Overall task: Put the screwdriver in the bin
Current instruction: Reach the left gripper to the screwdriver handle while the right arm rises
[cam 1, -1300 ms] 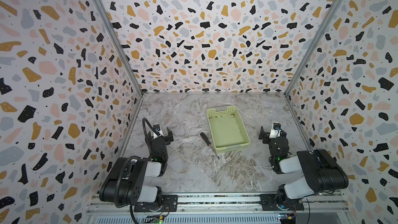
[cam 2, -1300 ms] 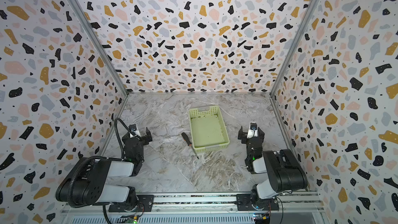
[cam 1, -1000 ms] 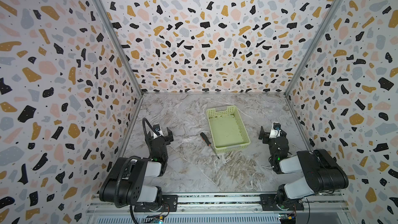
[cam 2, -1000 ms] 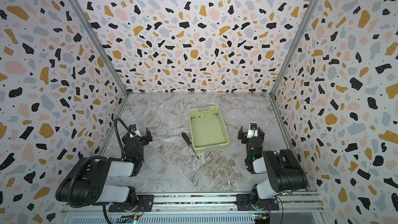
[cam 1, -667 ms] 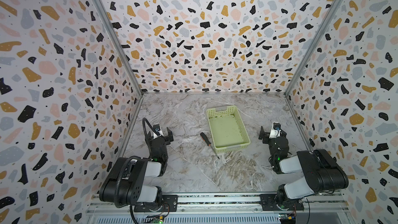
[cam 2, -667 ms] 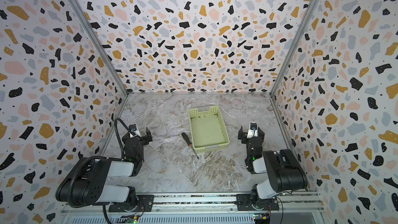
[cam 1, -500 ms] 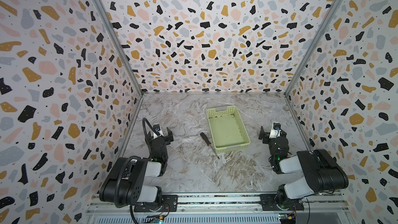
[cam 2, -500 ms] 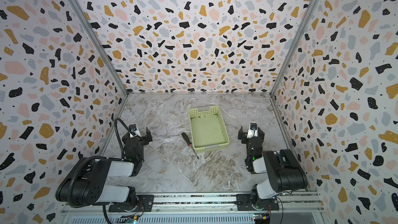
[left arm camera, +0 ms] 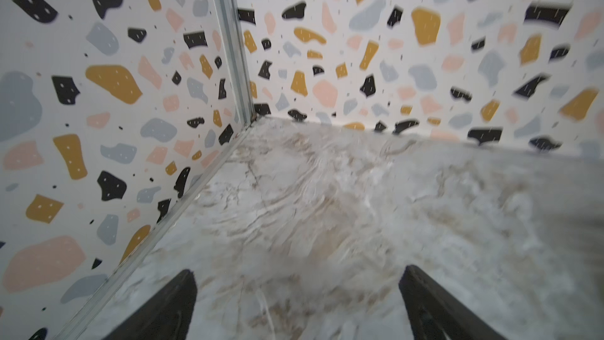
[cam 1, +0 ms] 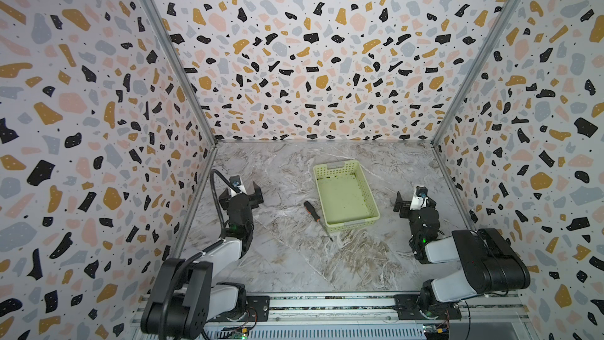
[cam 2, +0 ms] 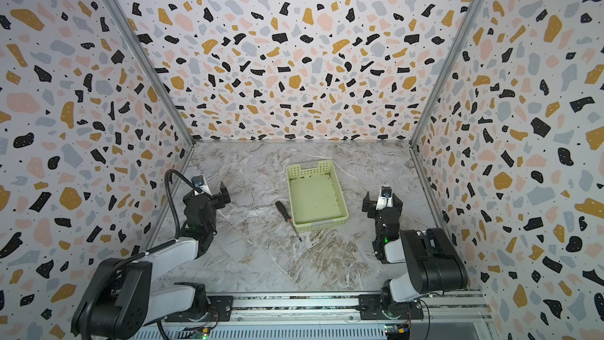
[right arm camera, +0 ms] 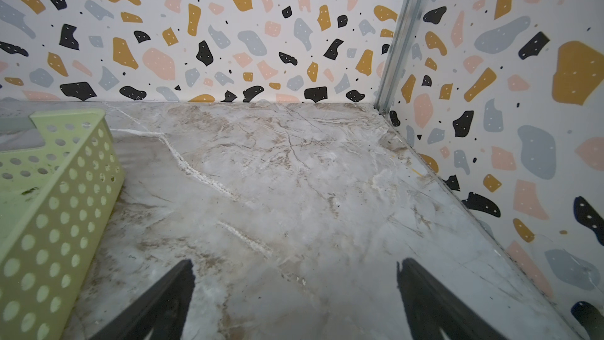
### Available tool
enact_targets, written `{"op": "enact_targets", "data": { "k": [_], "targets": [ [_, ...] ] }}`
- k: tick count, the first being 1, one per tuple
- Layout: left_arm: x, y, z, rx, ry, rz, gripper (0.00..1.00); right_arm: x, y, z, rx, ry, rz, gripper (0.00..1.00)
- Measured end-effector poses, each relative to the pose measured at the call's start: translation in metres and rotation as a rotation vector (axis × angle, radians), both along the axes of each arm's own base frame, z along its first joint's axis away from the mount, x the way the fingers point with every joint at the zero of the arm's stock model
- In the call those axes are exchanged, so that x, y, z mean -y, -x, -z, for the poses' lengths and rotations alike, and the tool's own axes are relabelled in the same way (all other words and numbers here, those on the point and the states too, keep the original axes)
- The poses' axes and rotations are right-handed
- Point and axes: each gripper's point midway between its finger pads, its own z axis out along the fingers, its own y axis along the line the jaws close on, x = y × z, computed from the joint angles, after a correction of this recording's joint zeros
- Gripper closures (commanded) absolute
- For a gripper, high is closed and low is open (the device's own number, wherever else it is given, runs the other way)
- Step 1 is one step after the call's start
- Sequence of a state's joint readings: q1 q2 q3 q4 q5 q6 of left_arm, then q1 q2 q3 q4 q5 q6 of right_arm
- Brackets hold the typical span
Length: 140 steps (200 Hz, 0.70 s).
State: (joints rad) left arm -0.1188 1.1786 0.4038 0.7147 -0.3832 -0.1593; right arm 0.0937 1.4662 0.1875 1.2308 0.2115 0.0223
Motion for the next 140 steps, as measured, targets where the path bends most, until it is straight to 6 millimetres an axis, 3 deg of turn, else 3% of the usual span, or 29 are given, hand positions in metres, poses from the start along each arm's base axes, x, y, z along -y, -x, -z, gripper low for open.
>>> {"op": "enact_targets", "data": {
  "k": [16, 25, 38, 57, 76, 106, 125, 140],
  "targets": [
    [0.009, 0.000, -0.047, 0.095, 0.110, 0.046, 0.01, 0.001, -0.010, -0.003, -0.044, -0.012, 0.011, 0.01],
    [0.015, 0.002, -0.069, 0.131, 0.159, 0.080, 0.00, 0.001, -0.022, -0.014, -0.059, -0.032, 0.018, 0.01],
    [0.021, 0.007, -0.093, 0.163, 0.228, 0.117, 0.01, -0.003, -0.037, -0.044, -0.038, -0.066, 0.001, 0.01],
    [0.025, 0.018, -0.111, 0.174, 0.327, 0.139, 0.00, -0.009, -0.040, -0.092, 0.025, -0.126, -0.026, 0.01],
    [0.028, 0.026, -0.112, 0.146, 0.422, 0.145, 0.00, -0.010, -0.037, -0.134, 0.060, -0.209, -0.025, 0.01],
    [0.033, 0.028, -0.097, 0.037, 0.516, 0.131, 0.00, -0.013, -0.042, -0.197, 0.057, -0.276, -0.010, 0.01],
    [0.037, 0.029, -0.088, -0.024, 0.591, 0.119, 0.00, -0.012, -0.037, -0.213, 0.004, -0.272, 0.012, 0.01],
    [0.044, 0.029, -0.074, -0.081, 0.652, 0.105, 0.00, -0.012, -0.031, -0.213, -0.067, -0.264, 0.023, 0.01]
  ]
}}
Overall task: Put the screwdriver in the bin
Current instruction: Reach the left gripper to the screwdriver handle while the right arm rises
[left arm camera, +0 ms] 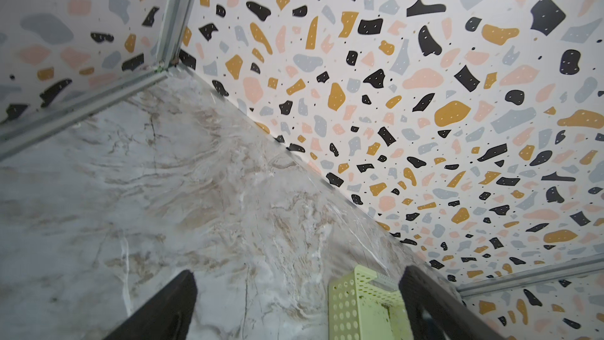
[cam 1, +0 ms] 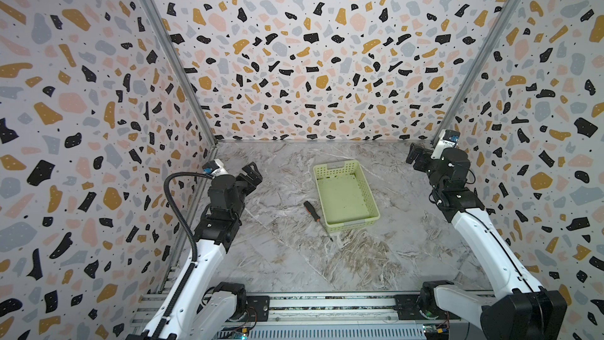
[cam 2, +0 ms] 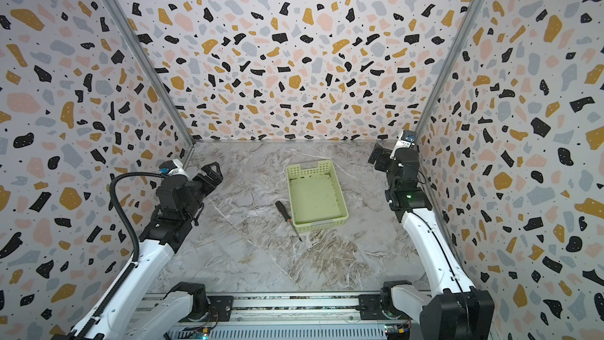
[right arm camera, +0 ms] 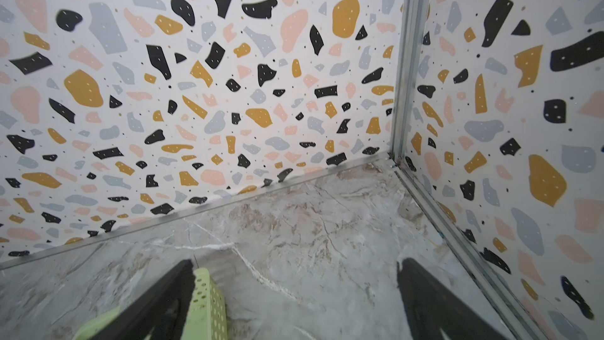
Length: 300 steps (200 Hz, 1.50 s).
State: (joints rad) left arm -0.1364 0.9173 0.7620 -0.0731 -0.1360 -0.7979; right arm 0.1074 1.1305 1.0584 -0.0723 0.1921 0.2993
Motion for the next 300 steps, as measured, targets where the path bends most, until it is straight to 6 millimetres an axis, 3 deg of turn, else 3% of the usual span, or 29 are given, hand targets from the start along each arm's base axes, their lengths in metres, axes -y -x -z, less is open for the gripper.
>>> {"op": "enact_targets", "data": {
  "k": [17, 41, 67, 108, 141, 175, 223, 258, 300],
  "targets": [
    [0.018, -0.002, 0.023, -0.104, 0.019, 0.017, 0.00, -0.001, 0.012, 0.014, -0.092, 0.001, -0.009, 0.01],
    [0.074, -0.007, 0.057, -0.271, -0.033, 0.120, 0.01, -0.002, 0.041, 0.047, -0.208, -0.020, -0.025, 0.01],
    [0.119, -0.012, 0.084, -0.399, -0.090, 0.175, 0.00, -0.004, 0.070, 0.069, -0.268, -0.057, -0.041, 0.01],
    [0.137, -0.008, 0.143, -0.572, -0.101, 0.160, 0.04, -0.013, 0.087, 0.078, -0.322, -0.095, -0.107, 0.01],
    [0.152, -0.002, 0.174, -0.653, -0.088, 0.162, 0.04, -0.024, 0.093, 0.082, -0.380, -0.088, -0.193, 0.01],
    [0.176, 0.006, 0.190, -0.691, -0.066, 0.196, 0.05, -0.049, 0.098, 0.081, -0.367, -0.109, -0.348, 0.00],
    [0.204, 0.006, 0.200, -0.708, -0.044, 0.235, 0.07, -0.074, 0.107, 0.100, -0.383, -0.158, -0.501, 0.00],
    [0.206, 0.006, 0.204, -0.716, -0.029, 0.223, 0.16, -0.078, 0.112, 0.094, -0.360, -0.151, -0.533, 0.00],
    [0.205, 0.004, 0.205, -0.703, -0.008, 0.193, 0.19, -0.077, 0.118, 0.091, -0.349, -0.122, -0.540, 0.00]
  ]
}}
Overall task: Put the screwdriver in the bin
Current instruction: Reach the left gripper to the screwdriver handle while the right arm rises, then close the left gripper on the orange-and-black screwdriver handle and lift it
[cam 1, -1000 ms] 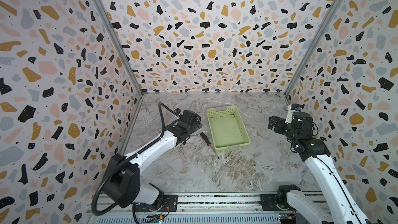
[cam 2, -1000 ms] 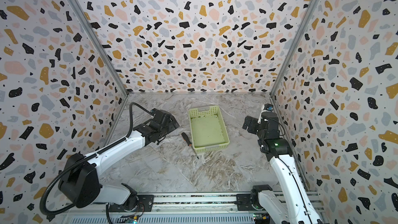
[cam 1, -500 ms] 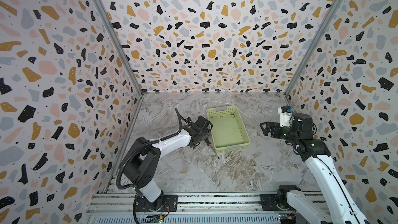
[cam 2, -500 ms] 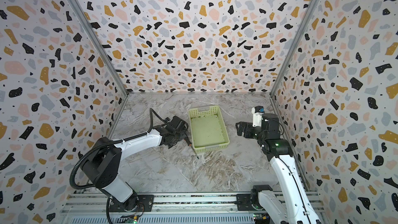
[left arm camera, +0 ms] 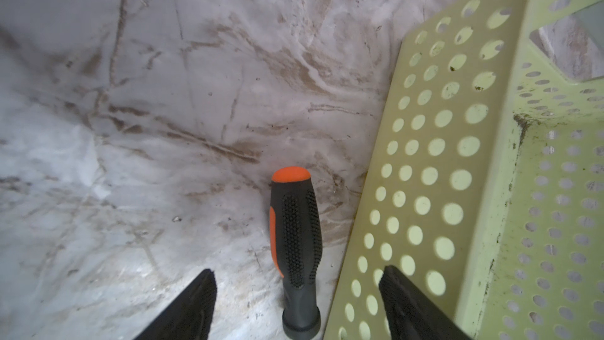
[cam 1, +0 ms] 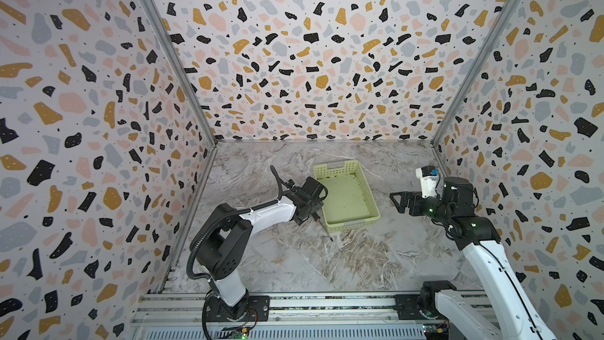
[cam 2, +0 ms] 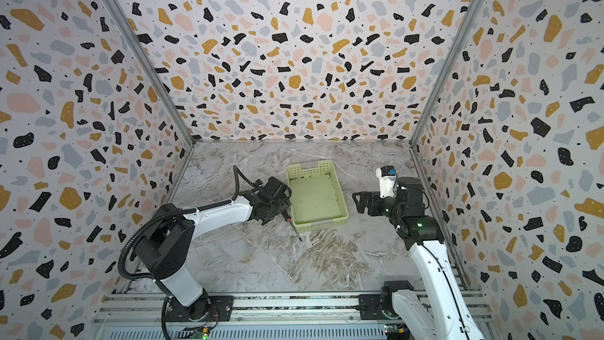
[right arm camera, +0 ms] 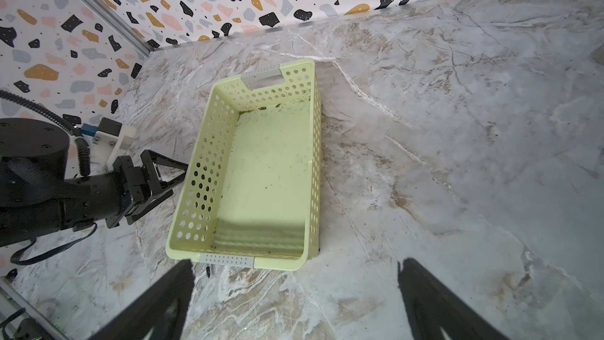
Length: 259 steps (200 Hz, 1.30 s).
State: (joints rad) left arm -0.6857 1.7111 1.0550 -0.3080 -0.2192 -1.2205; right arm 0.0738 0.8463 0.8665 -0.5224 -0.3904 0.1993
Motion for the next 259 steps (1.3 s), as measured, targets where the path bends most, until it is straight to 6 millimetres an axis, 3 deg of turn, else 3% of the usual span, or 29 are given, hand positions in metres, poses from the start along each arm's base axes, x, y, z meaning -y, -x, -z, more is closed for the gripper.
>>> {"op": "enact_targets", "data": {
  "k": [81, 119, 144, 180, 193, 207, 259],
  "targets": [
    [-0.012, -0.006, 0.003, 0.003, -0.003, -0.039, 0.21, 0.005, 0.013, -0.005, 0.012, 0.015, 0.019, 0.00],
    [-0.012, -0.013, 0.003, 0.021, 0.012, -0.048, 0.29, 0.005, 0.012, -0.002, 0.005, 0.017, 0.021, 0.00],
    [-0.011, -0.013, 0.012, 0.007, 0.003, -0.042, 0.35, 0.005, 0.011, 0.000, -0.003, 0.019, 0.022, 0.00],
    [-0.012, -0.012, 0.030, -0.027, -0.019, -0.040, 0.35, 0.006, 0.012, 0.006, -0.016, 0.020, 0.023, 0.00],
    [-0.010, -0.013, 0.030, -0.024, -0.016, -0.039, 0.36, 0.006, 0.013, 0.010, -0.026, 0.019, 0.024, 0.00],
    [-0.010, -0.015, 0.031, -0.022, -0.017, -0.040, 0.45, 0.006, 0.014, 0.013, -0.033, 0.019, 0.025, 0.00],
    [-0.009, -0.019, 0.035, -0.032, -0.046, -0.035, 0.45, 0.008, 0.017, 0.016, -0.034, 0.024, 0.034, 0.00]
  ]
}}
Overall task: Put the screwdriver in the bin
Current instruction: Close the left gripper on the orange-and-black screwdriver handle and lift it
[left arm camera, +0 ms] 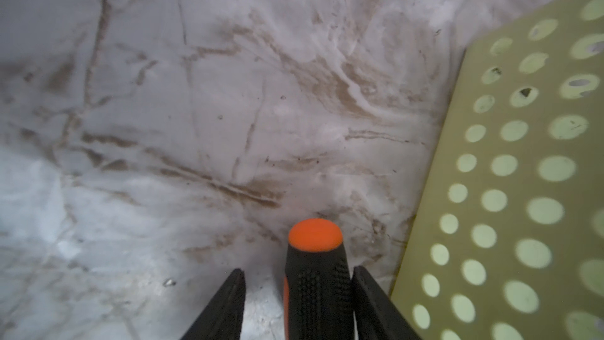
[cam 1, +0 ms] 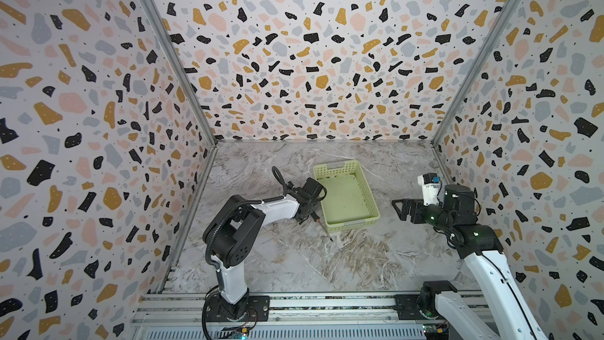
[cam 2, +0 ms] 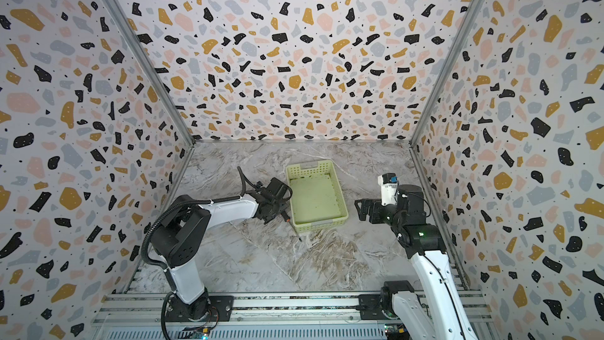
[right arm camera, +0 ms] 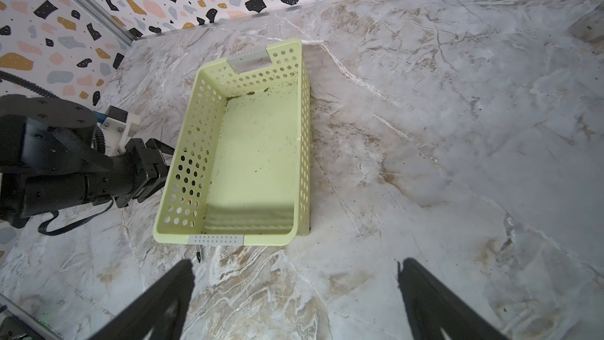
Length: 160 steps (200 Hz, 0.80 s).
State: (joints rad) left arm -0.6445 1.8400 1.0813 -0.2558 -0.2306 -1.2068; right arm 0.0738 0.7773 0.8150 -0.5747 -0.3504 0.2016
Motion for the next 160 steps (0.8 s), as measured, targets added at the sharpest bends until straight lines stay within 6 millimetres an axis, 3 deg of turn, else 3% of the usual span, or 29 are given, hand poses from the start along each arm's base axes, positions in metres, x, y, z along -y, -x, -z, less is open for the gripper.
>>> {"op": "enact_targets", "data": {
  "k": [41, 142, 160],
  "targets": [
    [0.000, -0.003, 0.001, 0.004, -0.021, 0.009, 0.46, 0.001, 0.001, 0.004, -0.010, 0.000, 0.004, 0.00],
    [0.000, -0.004, 0.002, 0.006, -0.024, 0.013, 0.63, 0.001, 0.004, 0.017, -0.039, -0.006, 0.011, 0.00],
    [0.000, -0.005, 0.001, 0.008, -0.027, 0.016, 0.70, 0.001, 0.005, 0.015, -0.033, -0.006, 0.011, 0.00]
  ]
}}
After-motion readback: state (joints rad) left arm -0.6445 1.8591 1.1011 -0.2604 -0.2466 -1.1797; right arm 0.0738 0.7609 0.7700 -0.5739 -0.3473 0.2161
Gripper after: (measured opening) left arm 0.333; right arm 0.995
